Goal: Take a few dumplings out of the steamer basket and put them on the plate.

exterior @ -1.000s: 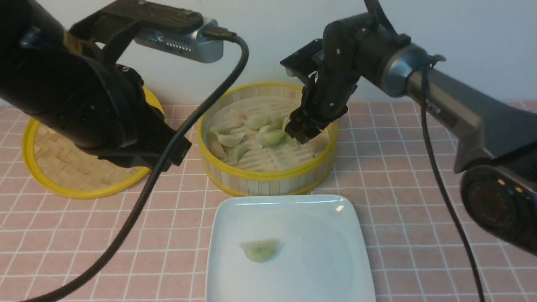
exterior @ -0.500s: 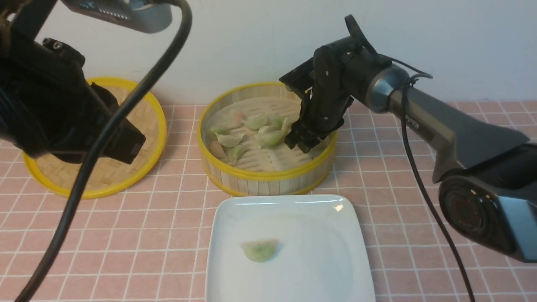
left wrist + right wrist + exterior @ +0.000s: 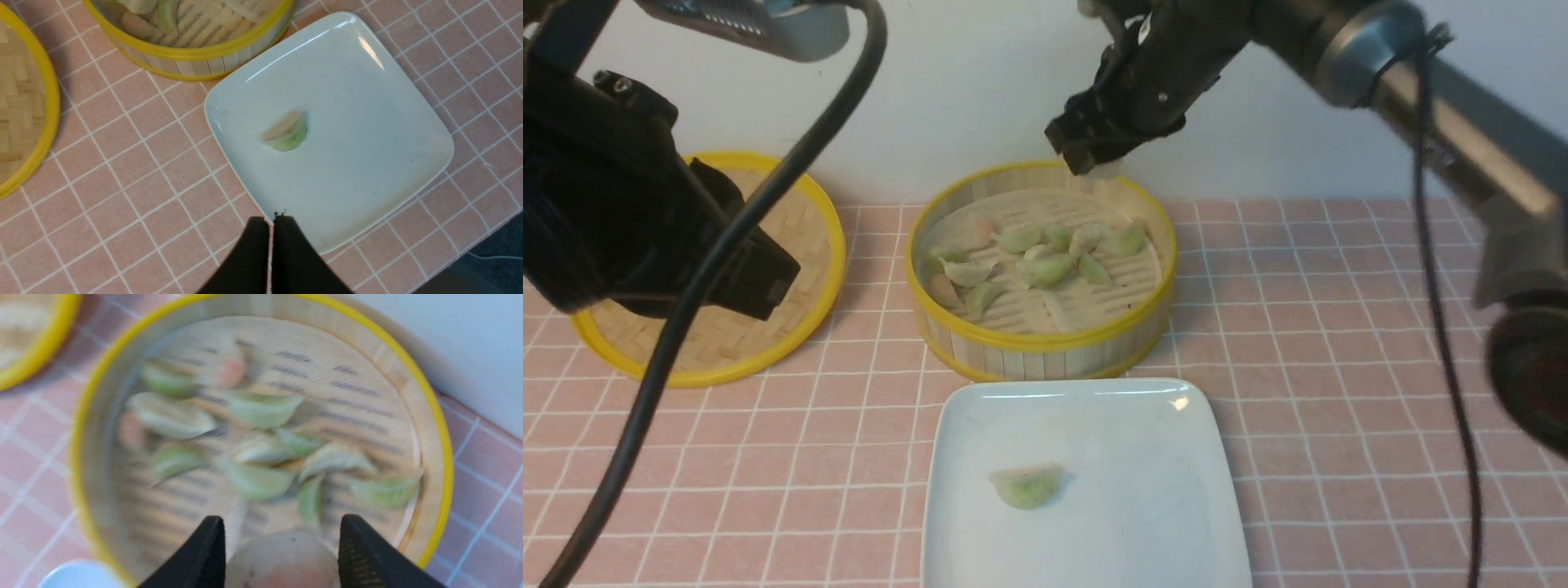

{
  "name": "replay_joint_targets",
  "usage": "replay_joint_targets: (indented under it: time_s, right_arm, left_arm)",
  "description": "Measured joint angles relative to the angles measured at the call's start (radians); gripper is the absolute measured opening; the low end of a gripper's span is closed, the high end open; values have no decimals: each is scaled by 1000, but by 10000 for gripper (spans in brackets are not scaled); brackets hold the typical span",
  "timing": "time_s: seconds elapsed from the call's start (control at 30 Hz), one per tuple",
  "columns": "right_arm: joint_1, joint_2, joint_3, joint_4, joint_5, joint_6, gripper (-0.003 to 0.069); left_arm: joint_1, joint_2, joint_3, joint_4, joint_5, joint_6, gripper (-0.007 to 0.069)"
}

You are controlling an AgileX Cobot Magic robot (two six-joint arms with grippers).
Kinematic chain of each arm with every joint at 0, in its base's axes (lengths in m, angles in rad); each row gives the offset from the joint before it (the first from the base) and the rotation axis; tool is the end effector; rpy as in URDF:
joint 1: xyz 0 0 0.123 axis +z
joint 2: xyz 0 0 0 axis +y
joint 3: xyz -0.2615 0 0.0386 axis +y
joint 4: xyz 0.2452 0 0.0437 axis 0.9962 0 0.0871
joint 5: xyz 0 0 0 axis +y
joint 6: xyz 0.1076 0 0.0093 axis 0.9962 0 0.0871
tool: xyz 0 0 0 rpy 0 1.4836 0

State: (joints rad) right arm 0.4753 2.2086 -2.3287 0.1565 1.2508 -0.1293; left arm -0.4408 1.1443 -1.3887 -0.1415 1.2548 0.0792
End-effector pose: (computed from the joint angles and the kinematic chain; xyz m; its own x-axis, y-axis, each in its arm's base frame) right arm 0.4185 0.2334 0.2907 -0.7230 -0.4606 -0.5149 -0.5786 0.8110 0.0869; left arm 0.1919 -0.1066 0.3935 -0.7019 0.3694 -0.6090 0.5211 0.8492 -0.0854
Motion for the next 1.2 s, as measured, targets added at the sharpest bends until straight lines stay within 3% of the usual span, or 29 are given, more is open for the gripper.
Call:
replay_joint_targets:
  time_s: [0.2,0.4,0.63,0.83,0.93,1.0,1.07,1.2]
  right_arm:
    - [88,-330,481,49,-6,2,326]
    - [180,-362,876,91,-230,57,326]
    - [184,-279,934,126,-340,129,348]
    - [184,-289,910,120,-302,129,509]
    - [184,-342,858,87,-207,140,539]
    - [184,-407,827,55,-152,156,517]
    - [184,-512,803,5,-86,183,444]
    - [184,-794,794,-112,-25,266,225]
  left_arm:
    - [0,-37,0,3,0,0,-6]
    - [0,-60,0,-1,2,0,-6]
    - [0,-88,0,-10,4,0,-6]
    - [0,-118,0,-21,4,0,-6]
    - [0,-139,0,-28,4,0,-6]
    - [0,-154,0,-31,5,0,-6]
    - [0,-179,0,-32,5,0,-6]
    - [0,-266,40,-32,-43,0,-6]
